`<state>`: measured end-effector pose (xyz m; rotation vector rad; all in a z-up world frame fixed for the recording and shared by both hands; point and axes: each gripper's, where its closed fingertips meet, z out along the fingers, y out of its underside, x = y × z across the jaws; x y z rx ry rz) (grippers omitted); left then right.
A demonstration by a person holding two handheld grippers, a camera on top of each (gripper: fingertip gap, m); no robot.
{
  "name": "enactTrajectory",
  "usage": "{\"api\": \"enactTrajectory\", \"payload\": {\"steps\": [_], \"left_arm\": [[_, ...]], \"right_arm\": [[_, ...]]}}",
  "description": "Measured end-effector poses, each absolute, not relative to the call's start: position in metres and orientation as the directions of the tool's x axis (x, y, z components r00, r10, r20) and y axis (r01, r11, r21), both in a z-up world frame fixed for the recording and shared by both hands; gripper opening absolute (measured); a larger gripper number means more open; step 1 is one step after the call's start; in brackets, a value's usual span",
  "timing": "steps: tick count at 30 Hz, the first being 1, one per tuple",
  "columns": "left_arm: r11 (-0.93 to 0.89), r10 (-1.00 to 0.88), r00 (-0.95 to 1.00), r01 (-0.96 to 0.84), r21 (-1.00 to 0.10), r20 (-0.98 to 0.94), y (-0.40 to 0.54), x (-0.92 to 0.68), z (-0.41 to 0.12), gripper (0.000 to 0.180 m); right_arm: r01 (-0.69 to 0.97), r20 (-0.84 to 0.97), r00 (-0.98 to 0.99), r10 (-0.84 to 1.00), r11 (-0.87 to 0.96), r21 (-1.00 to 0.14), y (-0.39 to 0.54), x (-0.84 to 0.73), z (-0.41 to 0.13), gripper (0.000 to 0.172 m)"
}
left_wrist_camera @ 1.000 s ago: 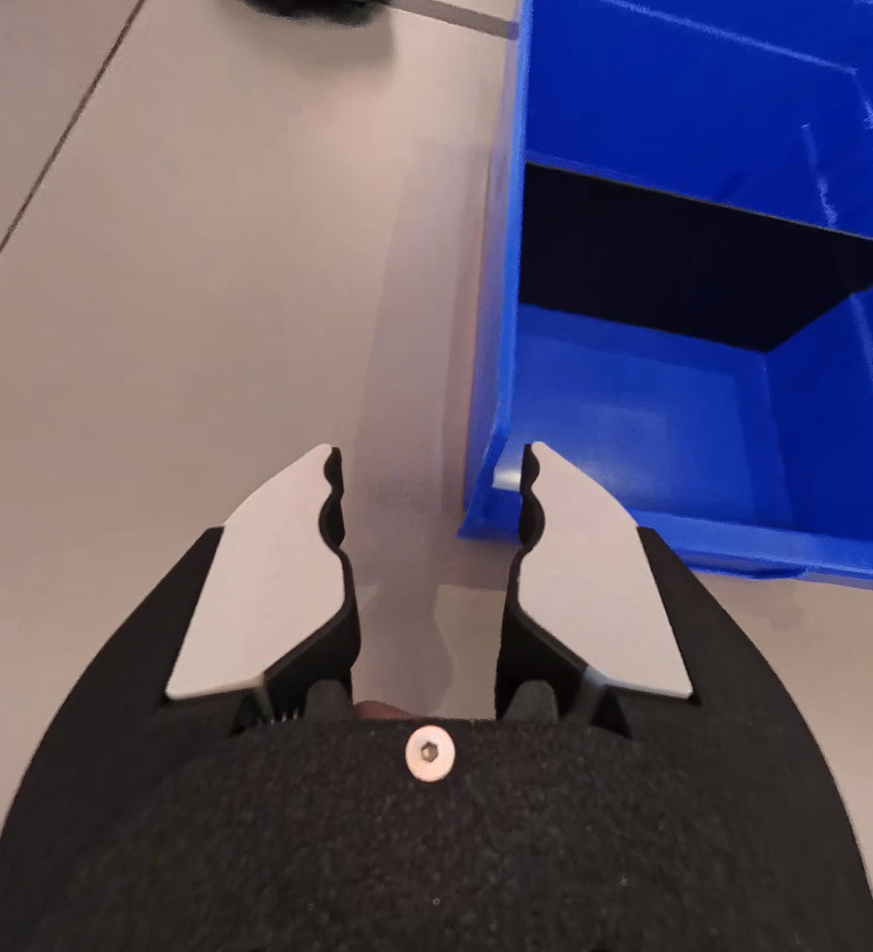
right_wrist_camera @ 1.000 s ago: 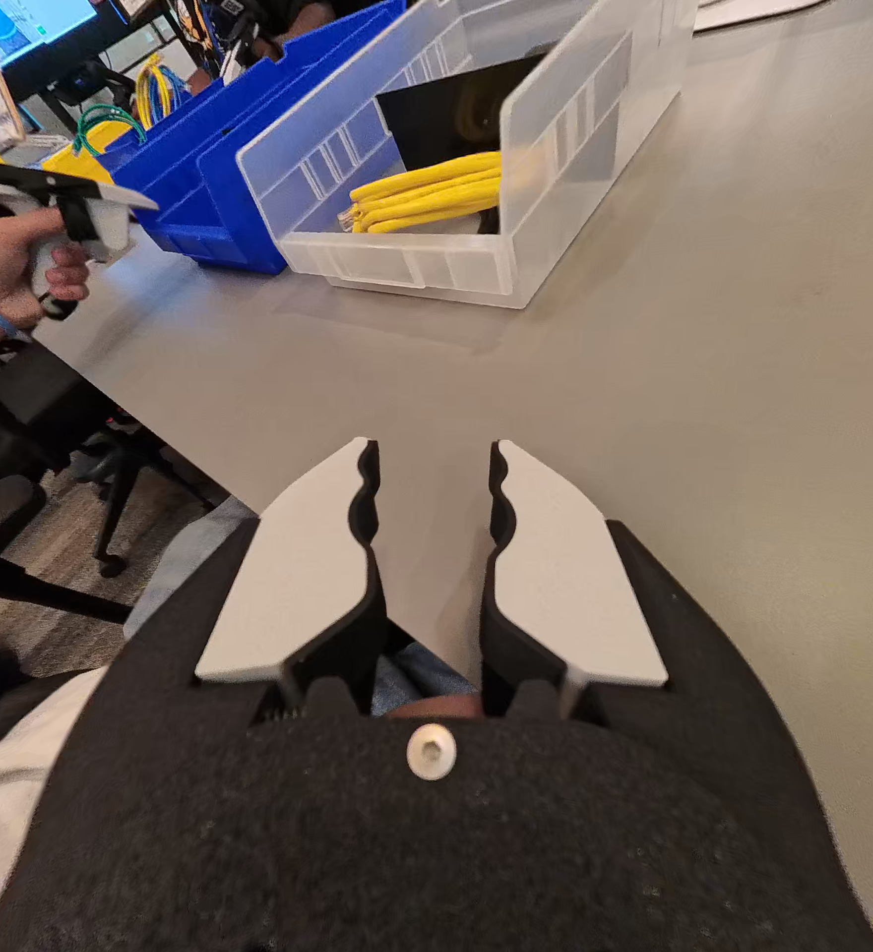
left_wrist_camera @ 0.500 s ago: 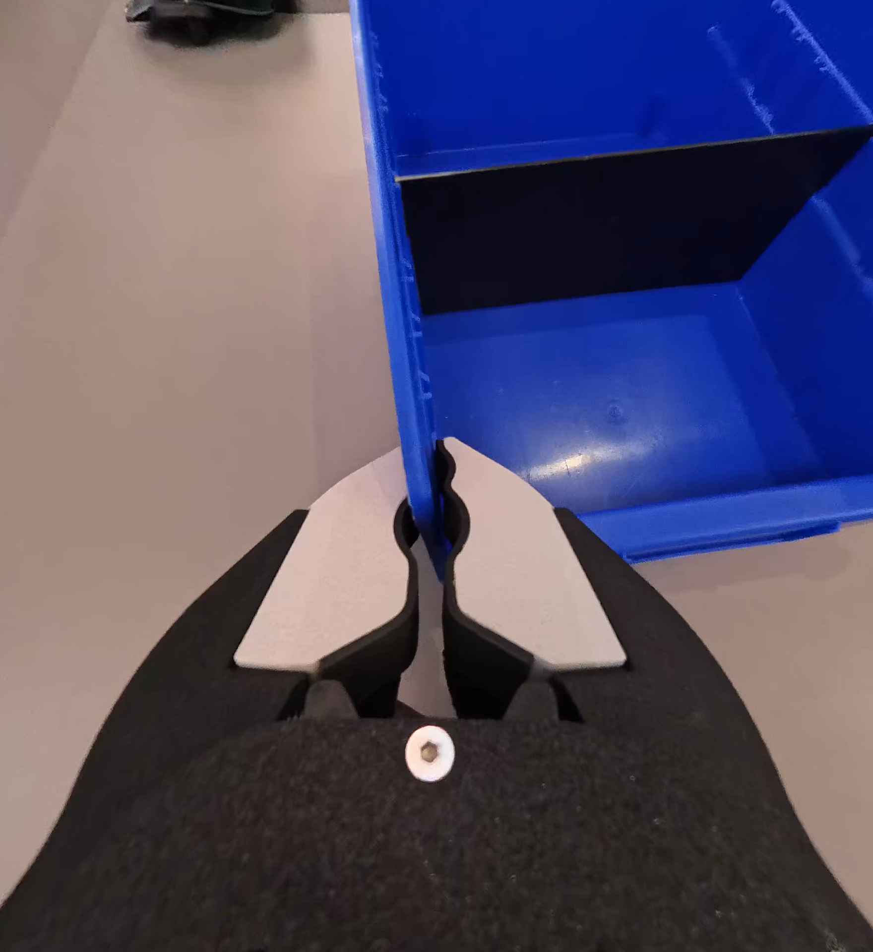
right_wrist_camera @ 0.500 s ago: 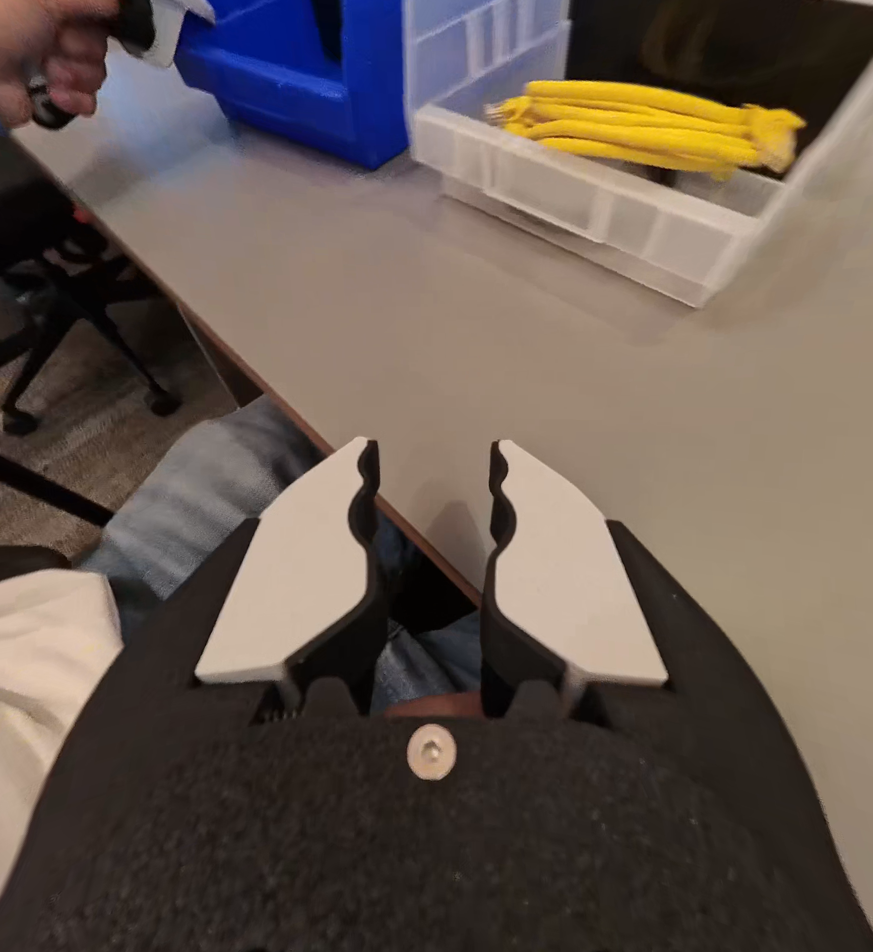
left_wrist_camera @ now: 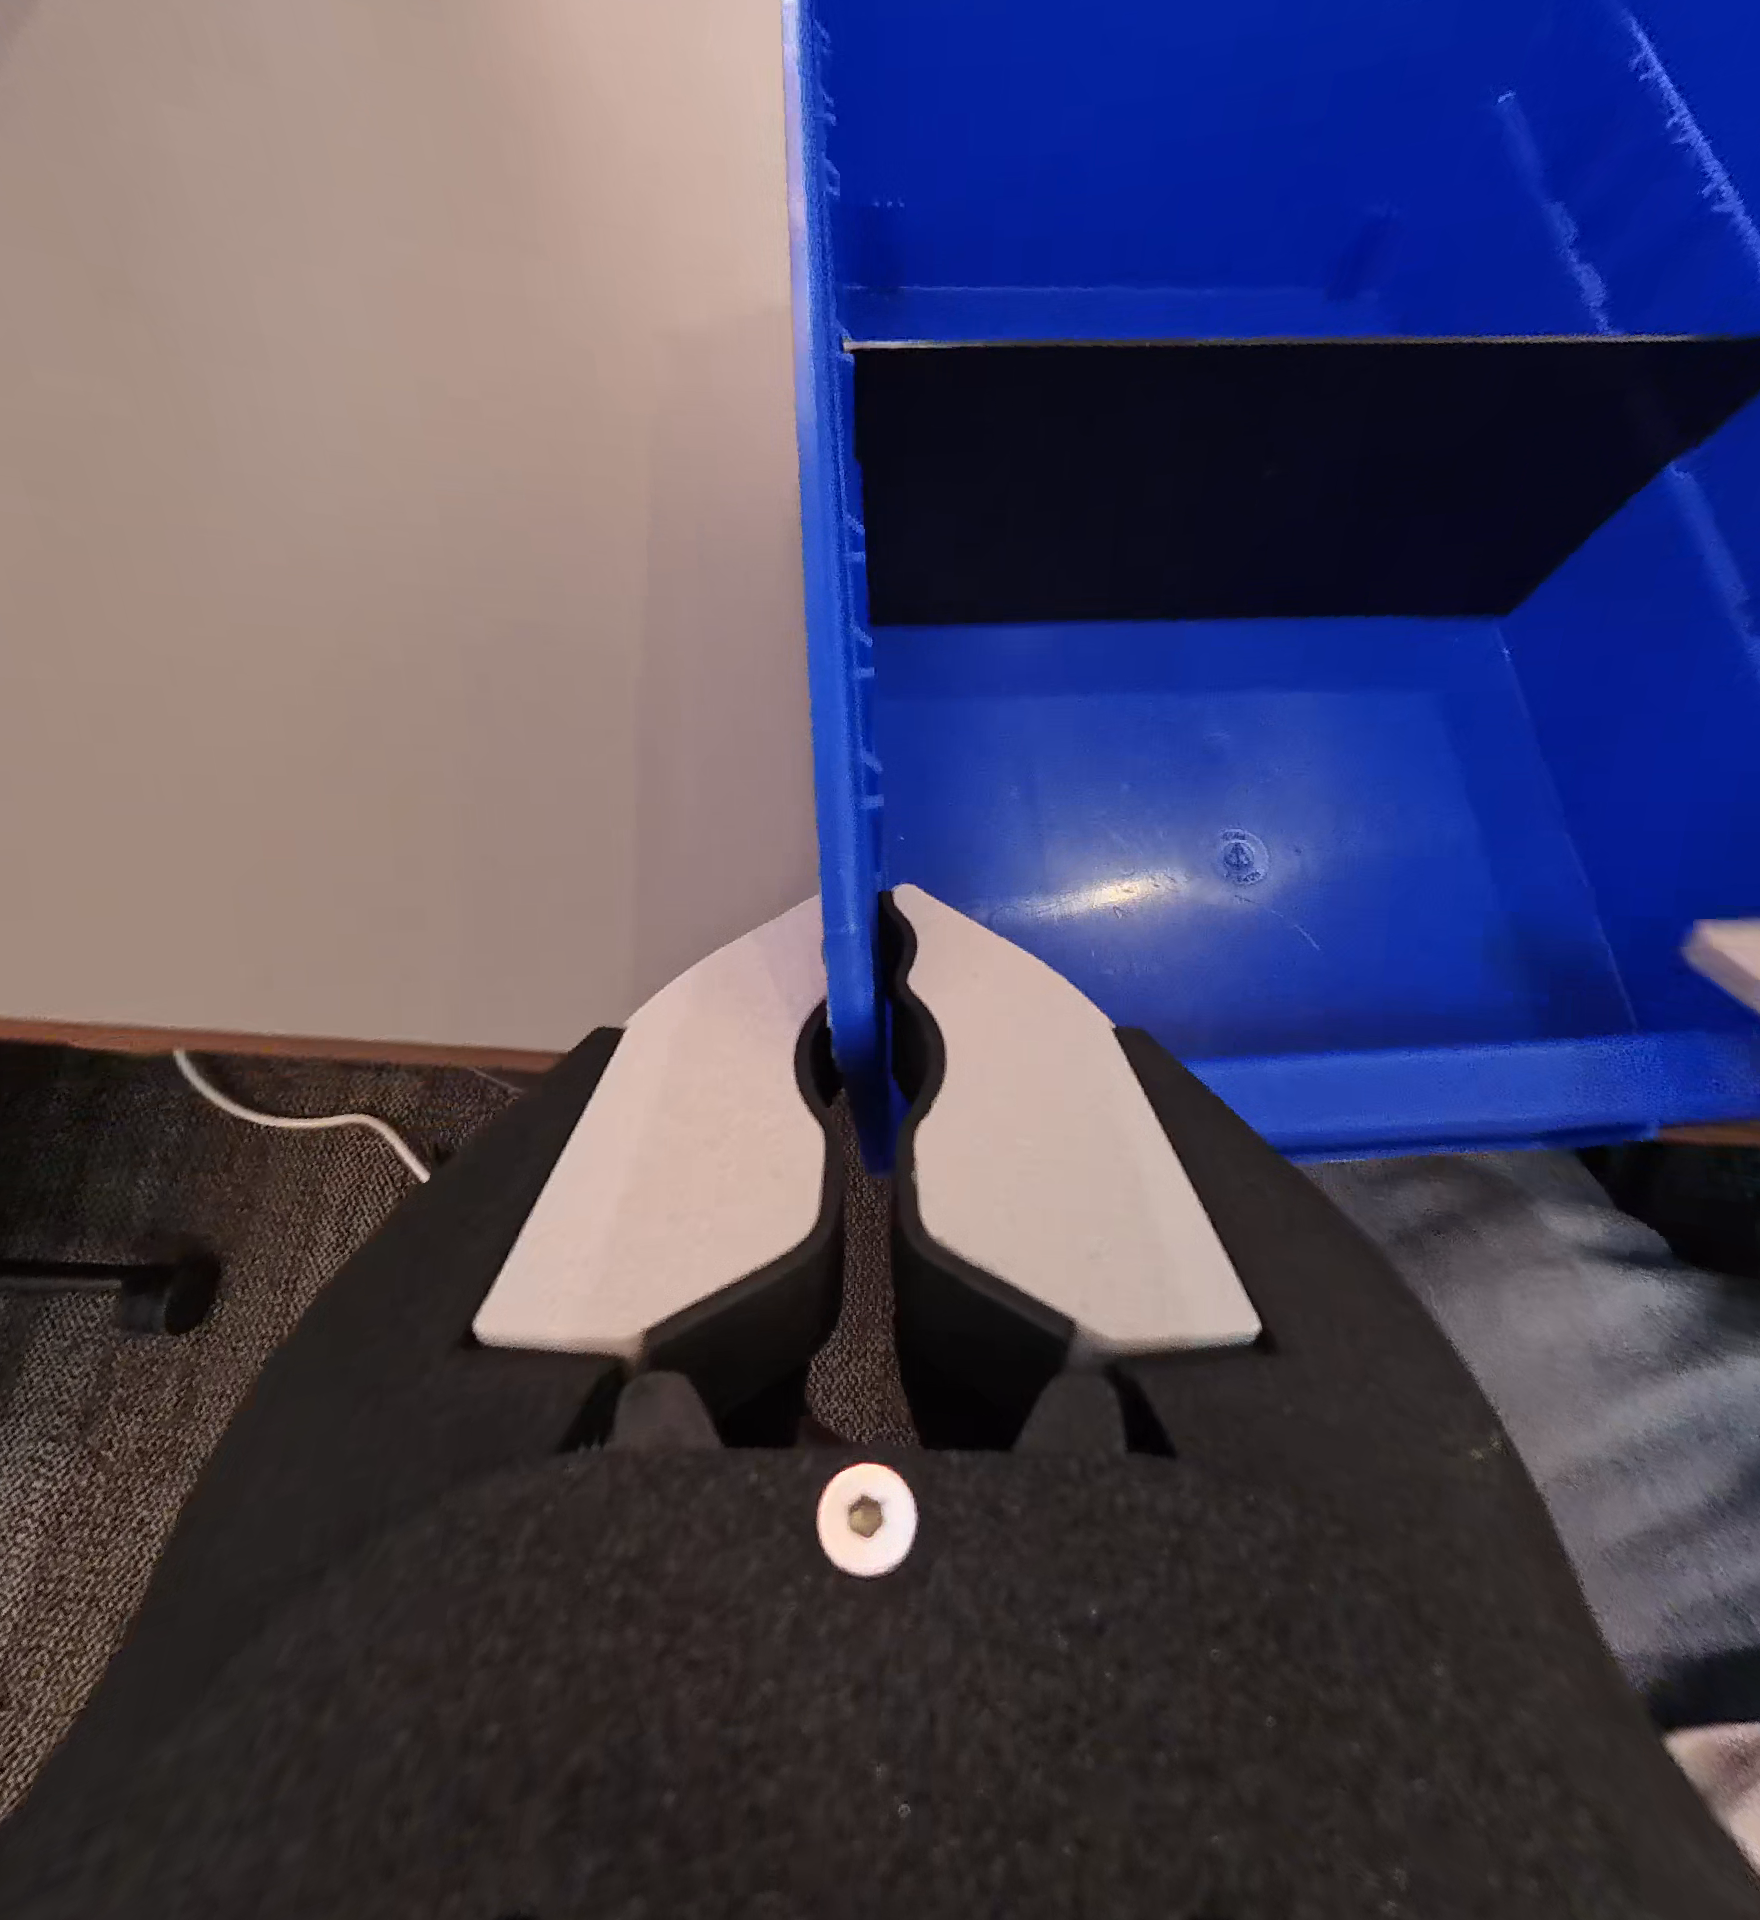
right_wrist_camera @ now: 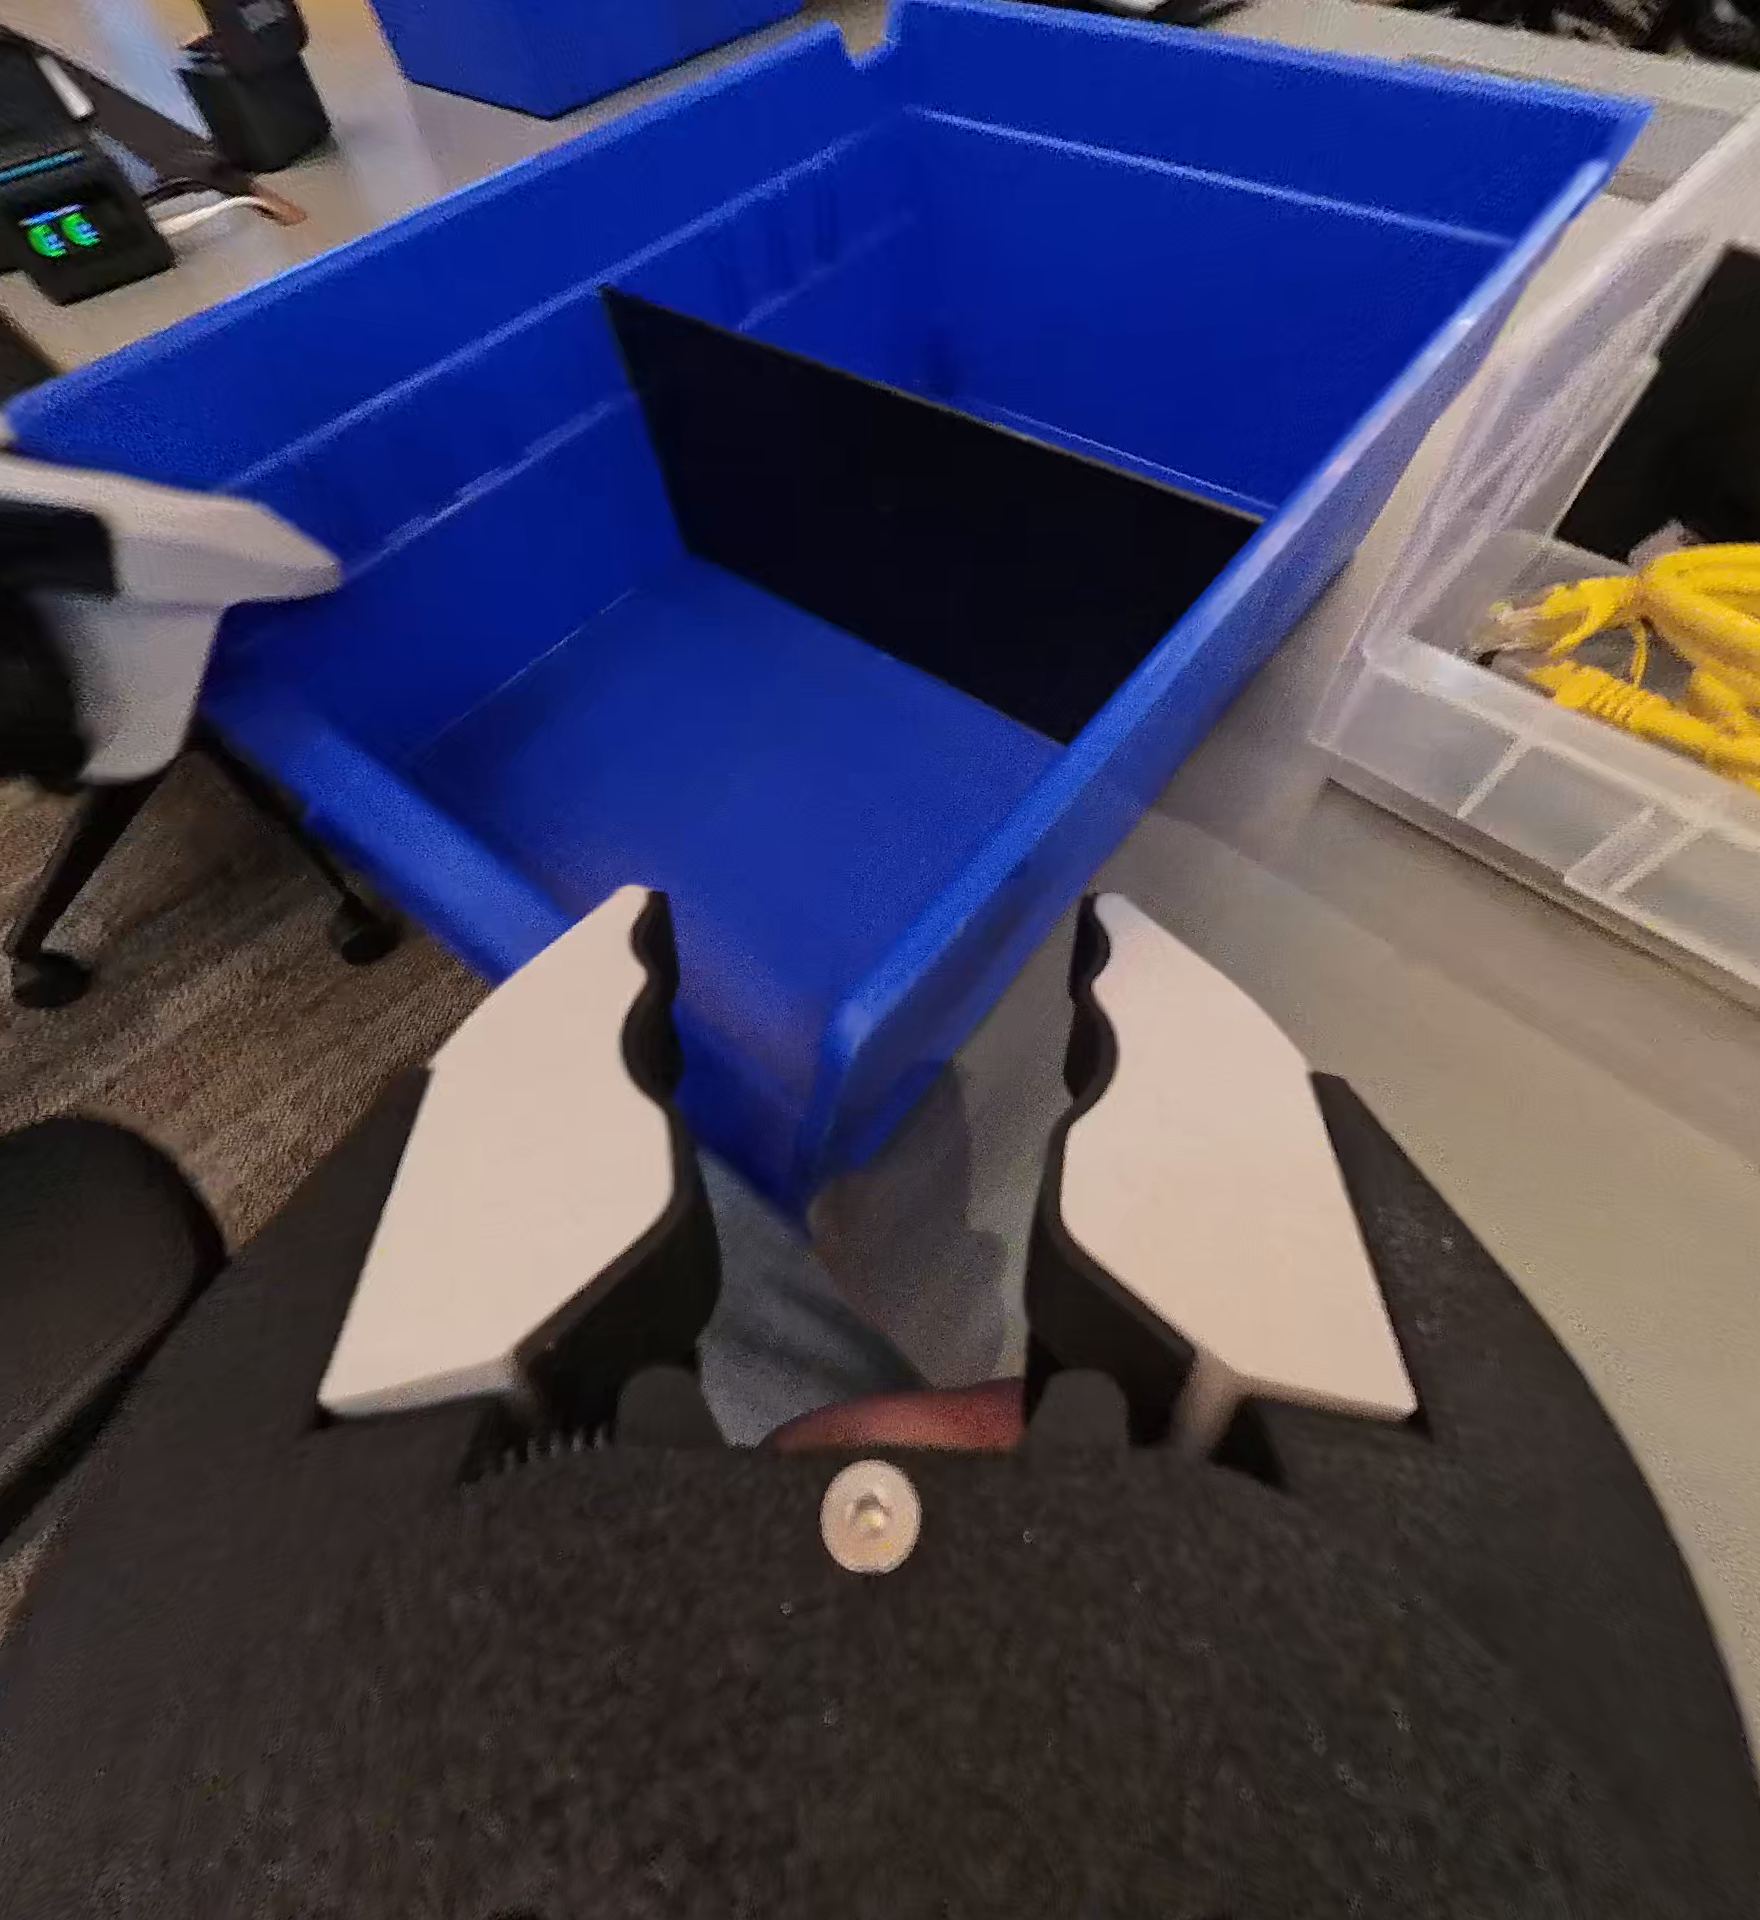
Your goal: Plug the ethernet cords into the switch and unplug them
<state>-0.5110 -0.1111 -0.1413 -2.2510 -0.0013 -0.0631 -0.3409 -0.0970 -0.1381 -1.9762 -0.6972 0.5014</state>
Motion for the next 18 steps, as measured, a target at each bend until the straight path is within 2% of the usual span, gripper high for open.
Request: {"api": "enactTrajectory", "payload": {"steps": [1,2,4,7,13,18], "left_arm": [[-0.627,-0.022,0.999,0.017,-0.779,0.040,-0.116,-0.509,-0.141,0.003],[-0.624,-0.017,0.999,0.012,-0.781,0.030,-0.121,-0.507,-0.141,0.003],[-0.620,-0.003,1.000,-0.011,-0.784,-0.011,-0.130,-0.507,-0.141,0.003],[-0.612,0.006,0.999,-0.028,-0.790,-0.040,-0.139,-0.505,-0.140,0.003],[-0.567,-0.002,0.992,-0.107,-0.817,-0.129,-0.149,-0.487,-0.120,0.003],[-0.406,0.015,0.976,-0.194,-0.893,-0.219,-0.148,-0.461,-0.054,0.004]], "right_arm": [[0.248,-0.071,0.775,0.628,-0.406,-0.879,-0.094,-0.342,-0.141,0.062],[0.234,-0.087,0.779,0.621,-0.417,-0.878,-0.095,-0.343,-0.141,0.067],[0.223,-0.094,0.777,0.622,-0.411,-0.884,-0.097,-0.343,-0.139,0.060],[0.182,-0.081,0.815,0.574,-0.387,-0.904,-0.094,-0.326,-0.126,0.018],[0.222,-0.015,0.837,0.548,-0.365,-0.904,-0.097,-0.308,-0.116,0.011],[0.172,0.046,0.865,0.499,-0.210,-0.962,-0.098,-0.282,-0.060,0.009]]}}
